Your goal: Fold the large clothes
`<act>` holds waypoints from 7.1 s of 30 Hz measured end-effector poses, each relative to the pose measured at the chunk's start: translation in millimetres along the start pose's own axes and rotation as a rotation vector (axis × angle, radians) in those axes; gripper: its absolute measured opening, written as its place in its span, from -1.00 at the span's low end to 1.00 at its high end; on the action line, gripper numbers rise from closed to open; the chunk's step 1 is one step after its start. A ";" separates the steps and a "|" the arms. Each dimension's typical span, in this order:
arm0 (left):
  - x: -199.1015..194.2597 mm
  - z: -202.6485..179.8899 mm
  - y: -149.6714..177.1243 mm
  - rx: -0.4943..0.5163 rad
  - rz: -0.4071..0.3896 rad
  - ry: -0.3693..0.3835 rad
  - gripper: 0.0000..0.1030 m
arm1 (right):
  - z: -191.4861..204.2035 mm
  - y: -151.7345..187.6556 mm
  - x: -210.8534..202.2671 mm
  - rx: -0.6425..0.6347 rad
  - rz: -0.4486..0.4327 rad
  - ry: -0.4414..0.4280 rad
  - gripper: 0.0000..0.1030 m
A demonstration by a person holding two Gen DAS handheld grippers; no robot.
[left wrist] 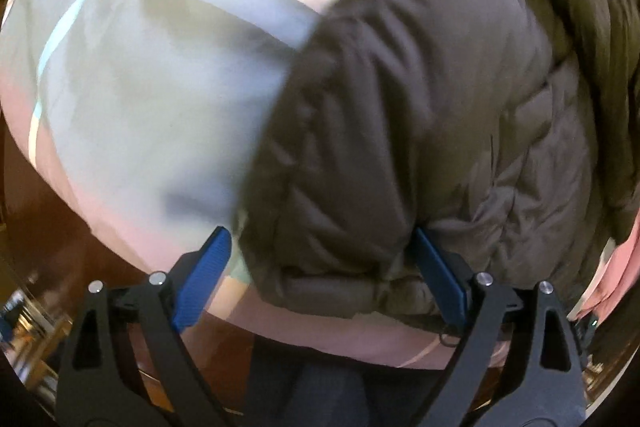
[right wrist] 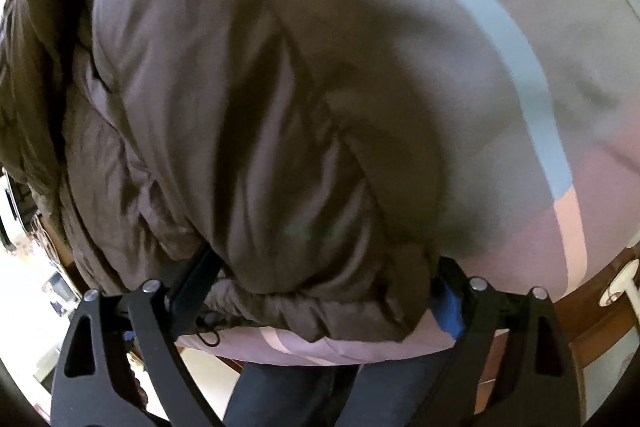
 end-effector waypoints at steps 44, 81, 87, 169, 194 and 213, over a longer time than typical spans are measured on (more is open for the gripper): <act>-119.9 -194.5 -186.9 0.150 -0.346 0.376 -0.29 | 155.5 -186.5 -191.2 -0.179 -0.309 -0.257 -0.14; -118.4 -370.1 -88.5 0.739 -0.513 0.087 0.26 | 282.3 -194.5 -270.2 -0.446 -0.800 -0.136 0.26; -68.7 -383.1 -121.4 0.685 -0.462 -0.020 0.45 | 355.0 -165.1 -173.2 -0.676 -0.682 0.064 0.26; -122.6 -303.8 -86.3 0.471 -0.596 -0.029 0.70 | 277.9 -211.8 -236.1 -0.300 -0.785 -0.150 0.54; -75.0 -376.9 -146.2 0.451 -0.620 -0.201 0.90 | 281.3 -251.3 -190.6 -0.492 -0.644 0.049 0.71; -160.0 -323.0 -41.8 0.519 -0.548 0.015 0.96 | 299.6 -64.3 -243.3 -0.519 -0.776 0.082 0.97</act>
Point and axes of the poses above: each gripper's, at about its wrist camera, not at the fingertips, and x roughly the way its jaws point, z to its left, y to its underside, the point moved 2 cm from there along x, roughly the way its jaws point, and after that the axes turned 8 degrees about y, right-handed, at the moved point
